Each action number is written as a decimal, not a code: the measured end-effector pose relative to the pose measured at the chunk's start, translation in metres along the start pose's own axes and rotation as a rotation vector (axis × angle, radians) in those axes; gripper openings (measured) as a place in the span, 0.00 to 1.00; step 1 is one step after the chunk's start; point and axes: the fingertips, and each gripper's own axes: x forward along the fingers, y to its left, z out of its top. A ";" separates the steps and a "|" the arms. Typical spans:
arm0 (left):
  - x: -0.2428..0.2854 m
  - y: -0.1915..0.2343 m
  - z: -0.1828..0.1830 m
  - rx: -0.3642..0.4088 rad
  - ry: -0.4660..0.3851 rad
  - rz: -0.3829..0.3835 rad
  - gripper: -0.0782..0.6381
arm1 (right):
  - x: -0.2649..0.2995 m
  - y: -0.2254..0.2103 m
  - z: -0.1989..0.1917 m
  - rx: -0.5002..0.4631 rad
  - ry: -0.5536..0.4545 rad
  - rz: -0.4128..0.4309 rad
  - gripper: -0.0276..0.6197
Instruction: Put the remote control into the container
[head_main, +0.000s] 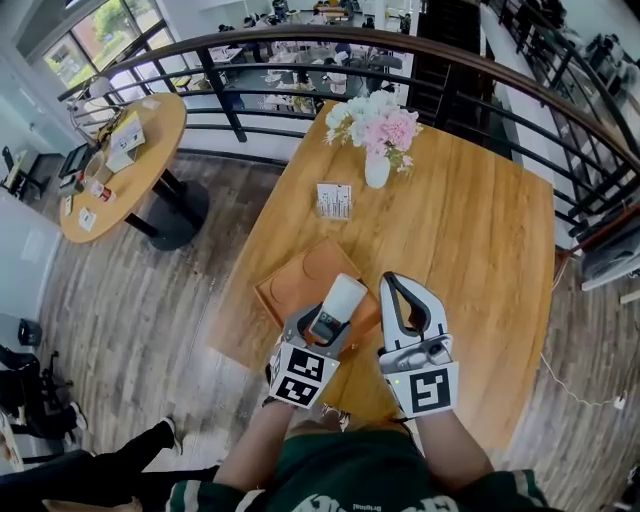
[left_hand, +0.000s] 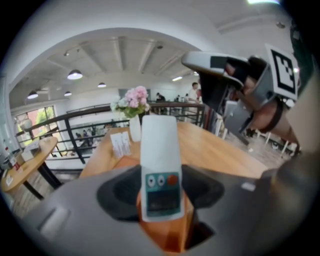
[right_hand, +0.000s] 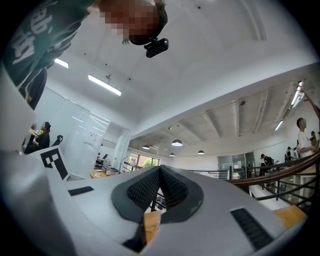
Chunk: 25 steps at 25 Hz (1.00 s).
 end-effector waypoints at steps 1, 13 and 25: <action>0.002 -0.001 -0.003 -0.002 0.011 -0.005 0.45 | 0.001 0.001 -0.001 0.001 0.003 0.004 0.07; 0.028 0.002 -0.047 -0.033 0.168 -0.032 0.45 | 0.007 -0.006 -0.018 -0.001 0.028 0.013 0.07; 0.049 -0.003 -0.071 -0.052 0.258 -0.073 0.45 | 0.008 -0.008 -0.039 0.013 0.057 0.015 0.07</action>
